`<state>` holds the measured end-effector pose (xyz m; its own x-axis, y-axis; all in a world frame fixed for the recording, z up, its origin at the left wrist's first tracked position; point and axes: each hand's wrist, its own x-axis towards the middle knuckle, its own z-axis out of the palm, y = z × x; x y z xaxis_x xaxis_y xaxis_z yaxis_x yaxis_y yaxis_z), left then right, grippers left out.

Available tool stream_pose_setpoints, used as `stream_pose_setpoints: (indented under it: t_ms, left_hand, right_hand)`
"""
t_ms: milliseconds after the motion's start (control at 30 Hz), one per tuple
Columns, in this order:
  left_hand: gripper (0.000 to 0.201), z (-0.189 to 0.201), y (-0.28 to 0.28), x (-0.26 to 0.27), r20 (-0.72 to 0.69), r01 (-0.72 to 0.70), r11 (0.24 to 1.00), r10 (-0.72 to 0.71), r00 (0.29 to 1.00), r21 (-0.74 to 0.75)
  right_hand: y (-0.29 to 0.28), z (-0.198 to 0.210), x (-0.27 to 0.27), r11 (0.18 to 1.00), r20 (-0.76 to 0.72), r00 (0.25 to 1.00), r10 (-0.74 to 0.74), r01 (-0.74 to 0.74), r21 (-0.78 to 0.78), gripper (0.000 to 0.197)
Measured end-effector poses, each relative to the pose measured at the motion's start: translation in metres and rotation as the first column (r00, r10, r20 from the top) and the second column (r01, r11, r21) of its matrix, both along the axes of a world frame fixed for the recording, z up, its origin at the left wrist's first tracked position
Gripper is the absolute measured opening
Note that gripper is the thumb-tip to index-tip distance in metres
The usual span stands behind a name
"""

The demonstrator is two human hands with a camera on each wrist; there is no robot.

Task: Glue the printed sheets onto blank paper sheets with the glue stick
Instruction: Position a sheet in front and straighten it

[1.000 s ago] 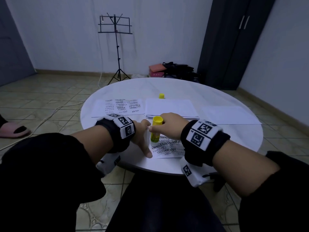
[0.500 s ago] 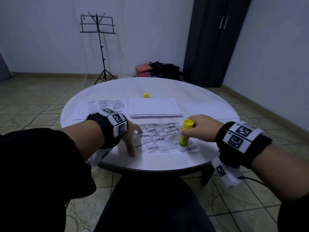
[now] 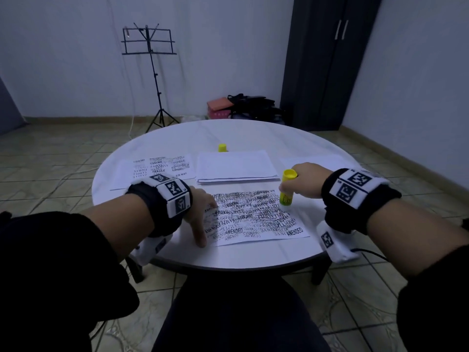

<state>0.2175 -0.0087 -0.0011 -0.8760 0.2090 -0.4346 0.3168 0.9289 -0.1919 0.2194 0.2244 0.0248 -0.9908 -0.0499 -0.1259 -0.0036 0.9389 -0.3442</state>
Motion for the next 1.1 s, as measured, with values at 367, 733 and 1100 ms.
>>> stream_pose_setpoints:
  t_ms: [367, 733, 1100]
  left_hand:
    - [0.090, 0.002, 0.003, -0.002, 0.021, -0.054, 0.998, 0.053, 0.998, 0.042]
    - [0.061, 0.007, 0.022, -0.024, -0.044, -0.104, 0.994, 0.104, 0.994, 0.017]
    - [0.063, 0.026, 0.105, -0.092, -0.068, 0.031, 0.992, -0.023, 0.997, 0.120]
  right_hand:
    - [0.046, 0.006, 0.037, 0.952, 0.125, 0.991, -0.049, 0.085, -0.294, 0.008]
    - [0.047, -0.017, -0.016, 0.919, 0.102, 0.968, -0.229, 0.250, -0.306, 0.029]
    - [0.065, -0.018, -0.052, 0.987, 0.239, 0.971, -0.005, 0.043, -0.154, 0.033]
